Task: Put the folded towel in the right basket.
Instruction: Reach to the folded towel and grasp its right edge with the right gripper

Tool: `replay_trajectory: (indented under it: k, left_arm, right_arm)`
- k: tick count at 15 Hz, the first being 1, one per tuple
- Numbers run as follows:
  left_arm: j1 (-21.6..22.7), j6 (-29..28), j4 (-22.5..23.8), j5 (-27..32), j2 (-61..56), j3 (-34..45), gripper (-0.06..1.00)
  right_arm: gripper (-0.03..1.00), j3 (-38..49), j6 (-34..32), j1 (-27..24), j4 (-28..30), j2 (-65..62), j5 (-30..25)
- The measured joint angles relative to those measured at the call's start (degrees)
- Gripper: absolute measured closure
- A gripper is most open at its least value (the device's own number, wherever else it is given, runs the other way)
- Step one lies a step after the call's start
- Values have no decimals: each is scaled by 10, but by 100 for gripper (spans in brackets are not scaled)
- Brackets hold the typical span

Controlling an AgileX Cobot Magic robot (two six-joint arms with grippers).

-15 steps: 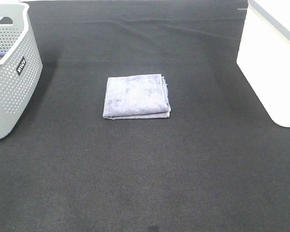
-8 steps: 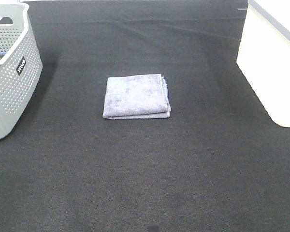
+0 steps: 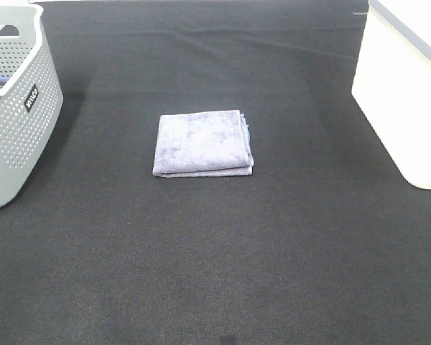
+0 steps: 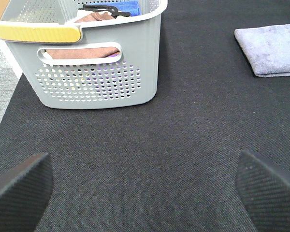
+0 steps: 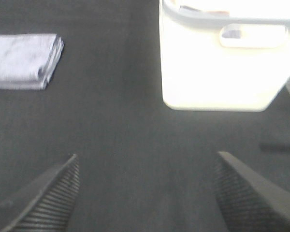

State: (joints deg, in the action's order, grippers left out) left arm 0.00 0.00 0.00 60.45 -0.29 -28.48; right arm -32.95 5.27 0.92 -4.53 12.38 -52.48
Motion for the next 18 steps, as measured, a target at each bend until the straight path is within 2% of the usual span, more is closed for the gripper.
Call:
replay_trajectory:
  k: [3,7,9,11,12,15,18]
  left_arm:
    - [0,0,0,0,0,0,-3]
    - [0,0,0,0,0,0,-3]
    - [0,0,0,0,0,0,-3]
    - [0,0,0,0,0,0,-3]
    - [0,0,0,0,0,0,-3]
    - [0,0,0,0,0,0,-3]
    - [0,0,0,0,0,0,-3]
  right_arm:
    - [24,-73,0,0,-1,166,57]
    - [24,-237,0,0,-7,402,59]
    - [24,-345,1,0,-10,515,27]
    - [24,-457,1,0,-19,635,-26]
    - [24,-541,1,0,-31,707,-66]
    - [24,-699,17,0,-42,849,-146]
    - [24,-805,23,9,-88,956,-166]
